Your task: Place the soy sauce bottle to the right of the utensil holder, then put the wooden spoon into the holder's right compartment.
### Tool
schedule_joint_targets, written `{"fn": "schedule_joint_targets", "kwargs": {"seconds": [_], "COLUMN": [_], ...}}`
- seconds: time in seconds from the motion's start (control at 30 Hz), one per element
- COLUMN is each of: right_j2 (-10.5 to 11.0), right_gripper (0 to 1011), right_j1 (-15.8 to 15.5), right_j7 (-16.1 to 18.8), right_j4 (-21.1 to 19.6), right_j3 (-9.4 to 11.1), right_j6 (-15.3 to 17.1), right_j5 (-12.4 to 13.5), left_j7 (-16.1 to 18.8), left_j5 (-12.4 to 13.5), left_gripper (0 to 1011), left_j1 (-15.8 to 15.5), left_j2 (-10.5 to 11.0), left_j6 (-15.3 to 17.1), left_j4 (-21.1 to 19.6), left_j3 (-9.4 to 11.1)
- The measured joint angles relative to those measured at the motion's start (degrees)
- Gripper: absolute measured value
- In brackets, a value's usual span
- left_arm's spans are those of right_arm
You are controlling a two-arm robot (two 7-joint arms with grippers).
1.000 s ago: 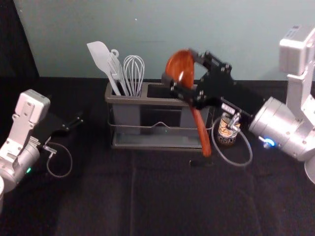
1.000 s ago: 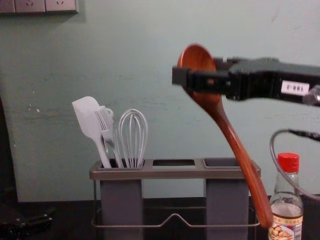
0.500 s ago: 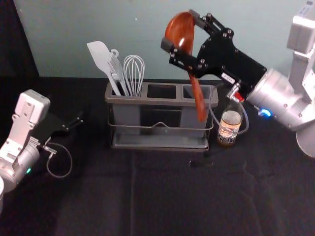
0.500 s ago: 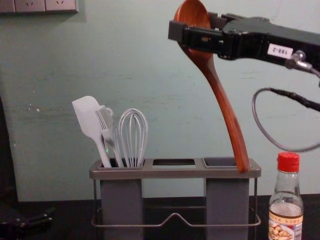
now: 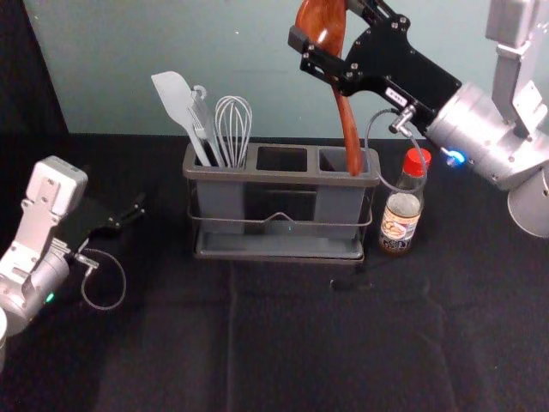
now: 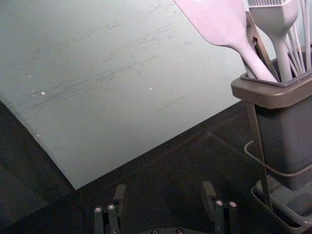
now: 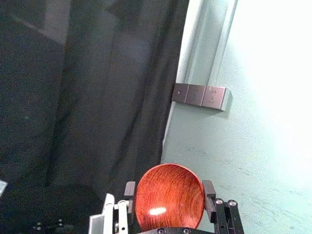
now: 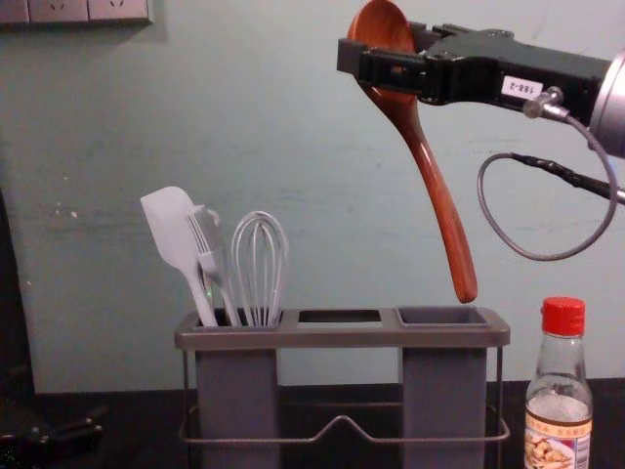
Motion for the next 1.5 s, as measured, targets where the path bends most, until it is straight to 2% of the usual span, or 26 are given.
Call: {"fn": "schedule_joint_targets", "kwargs": {"seconds": [0.3, 0.83, 1.13, 1.5], "right_j2": [-1.5, -4.0, -4.7, -5.0], "right_gripper": [838, 838, 837, 838], "right_j1": [3.5, 6.5, 6.9, 5.6], "right_j7": [-0.6, -1.9, -1.5, -1.5], "right_j4": [5.2, 11.4, 13.1, 14.0], "right_j3": [-1.2, -2.2, -2.4, -2.4], "right_j6": [0.2, -0.5, -1.0, -1.7], "right_j5": [-1.4, -4.5, -4.9, -5.4], "left_j7": [0.0, 0.0, 0.0, 0.0], "left_j5": [0.0, 0.0, 0.0, 0.0], "left_gripper": [1005, 1005, 1005, 1005], "left_j1": [0.0, 0.0, 0.0, 0.0], "left_j2": [0.0, 0.0, 0.0, 0.0], "left_j6": [0.0, 0.0, 0.0, 0.0], "left_j4": [0.0, 0.0, 0.0, 0.0], "left_j3": [0.0, 0.0, 0.0, 0.0]}}
